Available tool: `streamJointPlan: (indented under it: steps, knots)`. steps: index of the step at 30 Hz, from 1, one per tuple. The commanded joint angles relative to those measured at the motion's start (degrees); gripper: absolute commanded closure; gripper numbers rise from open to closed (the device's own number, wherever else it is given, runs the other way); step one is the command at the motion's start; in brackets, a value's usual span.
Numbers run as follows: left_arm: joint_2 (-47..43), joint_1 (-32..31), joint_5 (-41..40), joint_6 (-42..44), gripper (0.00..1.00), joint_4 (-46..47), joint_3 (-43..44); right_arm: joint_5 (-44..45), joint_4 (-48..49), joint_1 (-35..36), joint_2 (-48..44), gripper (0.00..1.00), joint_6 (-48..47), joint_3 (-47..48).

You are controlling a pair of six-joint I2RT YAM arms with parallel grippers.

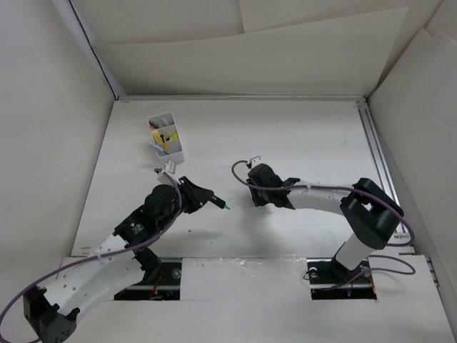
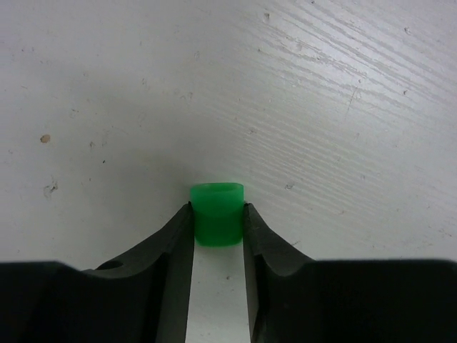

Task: Sort the stationery into containers
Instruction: Close the pen cap on the pen.

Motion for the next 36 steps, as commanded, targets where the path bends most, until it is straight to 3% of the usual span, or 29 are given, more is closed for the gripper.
streamJointPlan:
  steps: [1,6,11,18,21,25,28,33,36]
  knots:
    - [-0.6,0.0,-0.9,-0.3,1.00,2.0,0.8,-0.7,3.0,0.4,-1.0,0.71,0.5,-0.6]
    - [0.0,0.0,1.4,-1.8,1.00,4.6,0.8,-1.1,3.5,0.4,-3.9,0.79,1.6,-2.7]
    - [1.7,0.0,2.1,-3.7,1.00,6.7,1.3,-5.0,1.6,1.0,-17.0,0.85,1.6,-4.9]
    - [7.2,0.0,7.0,-5.7,1.00,7.4,4.7,-9.2,-5.6,5.2,-34.8,0.86,-0.9,-4.4]
    - [8.6,0.0,8.7,-6.2,1.00,9.7,5.8,-11.2,-6.7,7.4,-35.8,0.86,-1.4,-2.1]
    - [9.2,0.0,9.8,-5.7,1.00,9.7,8.3,-4.7,-12.9,11.5,-32.5,0.86,-1.4,1.7]
    - [7.3,0.0,10.5,-5.7,1.00,7.9,9.7,-4.7,-13.0,12.0,-32.5,0.86,-1.4,1.6]
    - [4.8,0.0,2.6,-1.8,1.00,-0.7,16.1,-8.1,-11.1,13.1,-37.2,0.86,-2.8,0.9]
    - [4.8,0.0,2.6,-1.0,1.00,-1.3,20.0,-8.6,-11.1,13.1,-37.2,0.86,-3.8,1.5]
